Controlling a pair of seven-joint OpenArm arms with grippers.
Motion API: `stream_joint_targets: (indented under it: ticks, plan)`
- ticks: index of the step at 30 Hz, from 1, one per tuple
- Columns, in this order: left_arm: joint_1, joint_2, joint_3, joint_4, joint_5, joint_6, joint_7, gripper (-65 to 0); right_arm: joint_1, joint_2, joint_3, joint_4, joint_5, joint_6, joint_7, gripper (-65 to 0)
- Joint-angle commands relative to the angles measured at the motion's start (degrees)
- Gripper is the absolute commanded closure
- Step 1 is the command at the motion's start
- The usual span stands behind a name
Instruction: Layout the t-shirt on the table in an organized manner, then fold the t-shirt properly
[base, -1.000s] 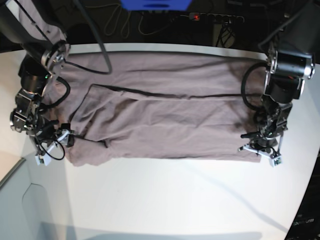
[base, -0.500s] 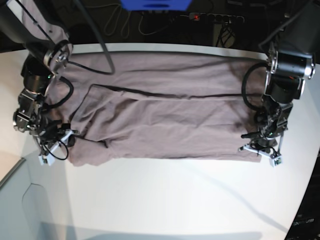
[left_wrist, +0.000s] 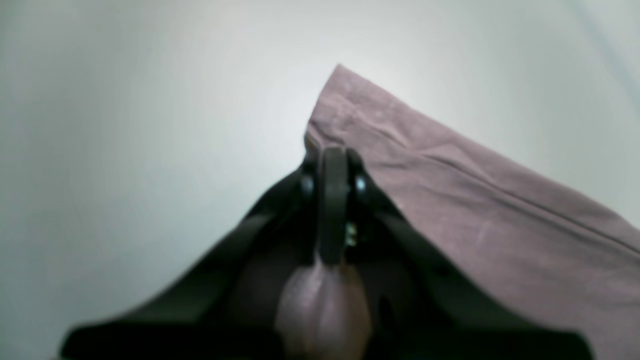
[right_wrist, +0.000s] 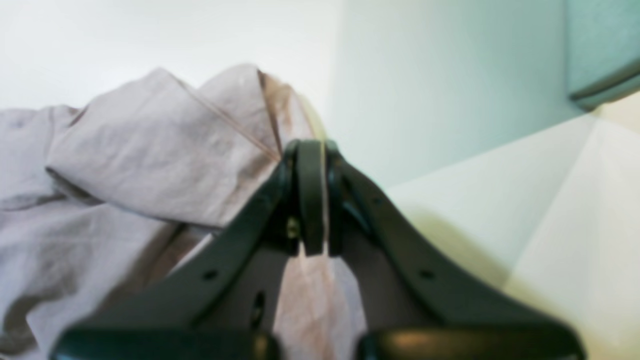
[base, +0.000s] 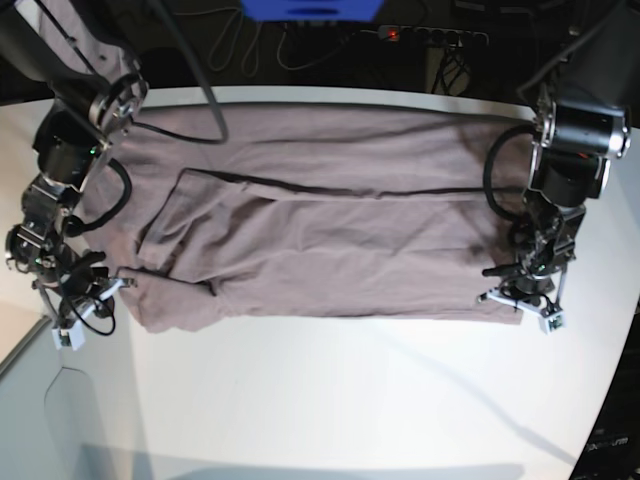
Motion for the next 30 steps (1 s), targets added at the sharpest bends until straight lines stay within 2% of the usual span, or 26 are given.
stream_joint_targets:
  ticks: [1, 3, 4, 10, 13, 18, 22, 27, 30]
  plan:
    - [-1.3, -0.6, -0.2, 0.4, 0.2, 0.0, -0.2, -0.1, 0.9, 0.6, -0.1, 0.3, 0.8, -0.2, 0.7, 0.0]
    - [-1.3, -0.6, -0.2, 0.4, 0.2, 0.0, -0.2, -0.1, 1.0, 0.7, -0.1, -1.1, 0.8, -0.2, 0.8, 0.0]
    - [-1.3, -0.6, -0.2, 0.4, 0.2, 0.0, -0.2, -0.1, 1.0, 0.7, -0.1, -1.7, 0.8, -0.2, 0.8, -2.2]
    - [-1.3, -0.6, -0.1, 0.4, 0.2, 0.0, -0.2, -0.1, 1.0, 0.7, 0.0, -5.3, 0.8, -0.2, 1.0, -22.1]
    - [-1.3, -0.6, -0.2, 0.4, 0.2, 0.0, -0.2, -0.1, 1.0, 0.8, 0.2, -7.0, 0.8, -0.2, 2.1, -27.3]
    - [-1.2, -0.6, -0.2, 0.4, 0.2, 0.0, -0.2, -0.1, 1.0, 0.8, 0.2, -10.0, 0.8, -0.2, 7.1, -28.3]
    - [-1.2, -0.6, -0.1, 0.4, 0.2, 0.0, -0.2, -0.1, 0.7, 1.3, -0.1, -10.4, 0.8, -0.3, 9.0, -28.4]
    - [-1.2, -0.6, -0.1, 0.4, 0.2, 0.0, -0.2, -0.1, 0.7, 1.5, 0.3, -10.4, 1.0, -5.2, 11.8, -28.4]
    - [-1.2, -0.6, -0.1, 0.4, 0.2, 0.0, -0.2, -0.1, 0.7, 1.5, 0.3, -10.4, 1.0, -5.5, 12.2, -28.4]
